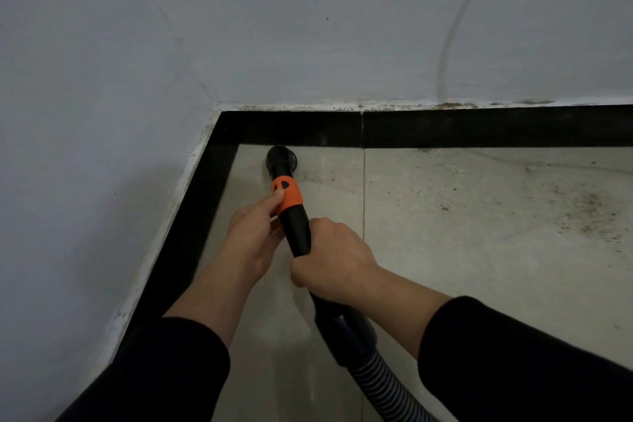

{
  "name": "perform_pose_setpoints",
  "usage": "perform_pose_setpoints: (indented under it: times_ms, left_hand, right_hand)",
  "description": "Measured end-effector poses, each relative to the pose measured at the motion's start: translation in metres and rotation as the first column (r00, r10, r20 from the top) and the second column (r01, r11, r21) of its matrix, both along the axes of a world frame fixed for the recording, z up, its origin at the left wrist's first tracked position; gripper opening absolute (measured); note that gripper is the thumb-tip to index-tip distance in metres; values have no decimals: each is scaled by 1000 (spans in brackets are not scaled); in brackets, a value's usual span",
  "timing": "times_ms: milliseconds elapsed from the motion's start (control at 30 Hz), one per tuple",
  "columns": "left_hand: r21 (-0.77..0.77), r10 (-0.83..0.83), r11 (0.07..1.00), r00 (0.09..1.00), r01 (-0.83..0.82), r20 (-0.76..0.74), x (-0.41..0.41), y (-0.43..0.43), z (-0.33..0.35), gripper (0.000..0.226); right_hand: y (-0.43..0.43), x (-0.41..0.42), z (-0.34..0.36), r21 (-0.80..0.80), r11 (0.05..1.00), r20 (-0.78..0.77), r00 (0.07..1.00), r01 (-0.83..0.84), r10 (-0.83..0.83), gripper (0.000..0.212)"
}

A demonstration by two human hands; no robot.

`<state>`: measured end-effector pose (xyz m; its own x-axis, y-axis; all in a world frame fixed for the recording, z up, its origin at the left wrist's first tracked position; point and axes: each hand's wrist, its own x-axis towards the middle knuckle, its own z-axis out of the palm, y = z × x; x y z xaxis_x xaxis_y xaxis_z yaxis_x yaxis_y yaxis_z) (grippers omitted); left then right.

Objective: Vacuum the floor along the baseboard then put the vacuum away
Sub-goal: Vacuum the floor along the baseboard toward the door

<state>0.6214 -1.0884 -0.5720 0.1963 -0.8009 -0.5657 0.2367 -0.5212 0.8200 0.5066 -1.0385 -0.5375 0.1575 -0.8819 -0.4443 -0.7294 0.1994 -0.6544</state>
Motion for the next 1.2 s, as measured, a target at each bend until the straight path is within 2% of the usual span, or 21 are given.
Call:
perform_pose_setpoints:
  times_ms: [267, 500, 867, 1200]
  left_hand:
    - [-7, 42, 999, 999, -42, -21, 17, 15, 5, 30]
    - [-3, 49, 999, 998, -50, -46, 18, 31, 13, 14]
    - [11, 39, 999, 998, -38, -59, -4, 32, 8, 37]
    - [4, -15, 1000, 1000, 15, -23, -29, 31, 9, 39]
  right_hand:
    - [4, 11, 2, 5, 998, 6, 998, -68, 68, 32]
    - [12, 11, 8, 21, 992, 11, 992, -125, 125, 31]
    - [23, -10, 12, -13, 997, -25, 997, -77, 76, 29]
    - [28, -33, 15, -1, 1000, -22, 1000, -18, 18, 29]
